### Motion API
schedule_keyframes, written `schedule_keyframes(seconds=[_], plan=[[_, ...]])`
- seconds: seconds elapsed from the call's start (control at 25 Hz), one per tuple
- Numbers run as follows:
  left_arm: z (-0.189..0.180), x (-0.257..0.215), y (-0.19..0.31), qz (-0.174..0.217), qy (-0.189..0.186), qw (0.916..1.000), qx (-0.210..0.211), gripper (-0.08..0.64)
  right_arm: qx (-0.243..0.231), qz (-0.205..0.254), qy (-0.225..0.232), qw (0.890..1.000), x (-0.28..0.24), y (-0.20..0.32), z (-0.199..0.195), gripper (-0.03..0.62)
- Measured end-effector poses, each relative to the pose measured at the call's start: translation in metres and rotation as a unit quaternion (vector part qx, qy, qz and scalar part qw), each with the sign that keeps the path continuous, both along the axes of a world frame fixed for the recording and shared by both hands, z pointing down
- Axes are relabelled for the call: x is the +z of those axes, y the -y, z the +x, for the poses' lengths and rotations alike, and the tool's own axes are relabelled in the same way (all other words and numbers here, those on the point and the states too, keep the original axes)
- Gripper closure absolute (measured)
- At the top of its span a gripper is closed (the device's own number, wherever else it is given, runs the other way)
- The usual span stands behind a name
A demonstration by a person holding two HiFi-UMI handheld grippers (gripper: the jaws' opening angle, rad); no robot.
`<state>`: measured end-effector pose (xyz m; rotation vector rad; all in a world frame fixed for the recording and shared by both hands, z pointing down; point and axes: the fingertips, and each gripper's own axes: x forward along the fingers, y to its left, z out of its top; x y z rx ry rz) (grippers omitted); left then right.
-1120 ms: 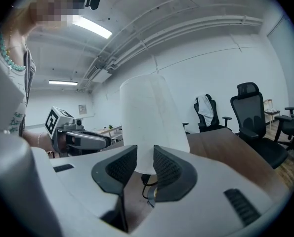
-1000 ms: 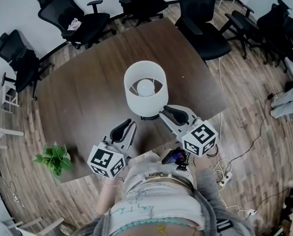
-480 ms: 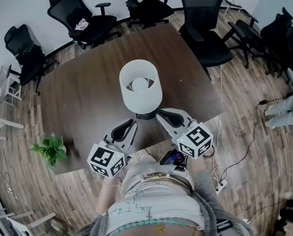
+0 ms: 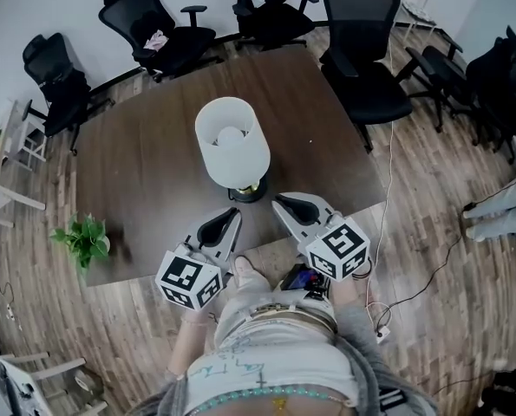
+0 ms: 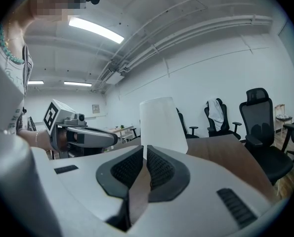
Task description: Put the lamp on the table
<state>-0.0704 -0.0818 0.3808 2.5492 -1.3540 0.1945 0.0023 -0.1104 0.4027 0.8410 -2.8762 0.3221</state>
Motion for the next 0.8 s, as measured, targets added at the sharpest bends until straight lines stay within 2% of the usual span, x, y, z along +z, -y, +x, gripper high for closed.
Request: schedule_keyframes(seconds=[0.24,0.44,0.52,0.8], plan=[[0.013,-0.004,-0.021,0.005,0.003,0.9997,-0.025,0.548,-0.026,-0.001,-0.004,1.0,-0.002,-0.02,0.008,0.557],[0.013,0.005,-0.039,-0.001,0.006,0.9988,-0.049,0.549,-0.052,0.018,-0.032,0.998,0.0,-0.035,0.006,0.557],[0.015,0.009,-0.044,-0.006,0.007,0.9984,-0.056,0.549,-0.051,0.02,-0.042,0.998,0.004,-0.039,0.009,0.557],[0.026,0.008,-0.048,-0.005,0.011,0.998,-0.063,0.549,-0.037,0.019,-0.031,0.999,-0.002,-0.045,0.016,0.557]])
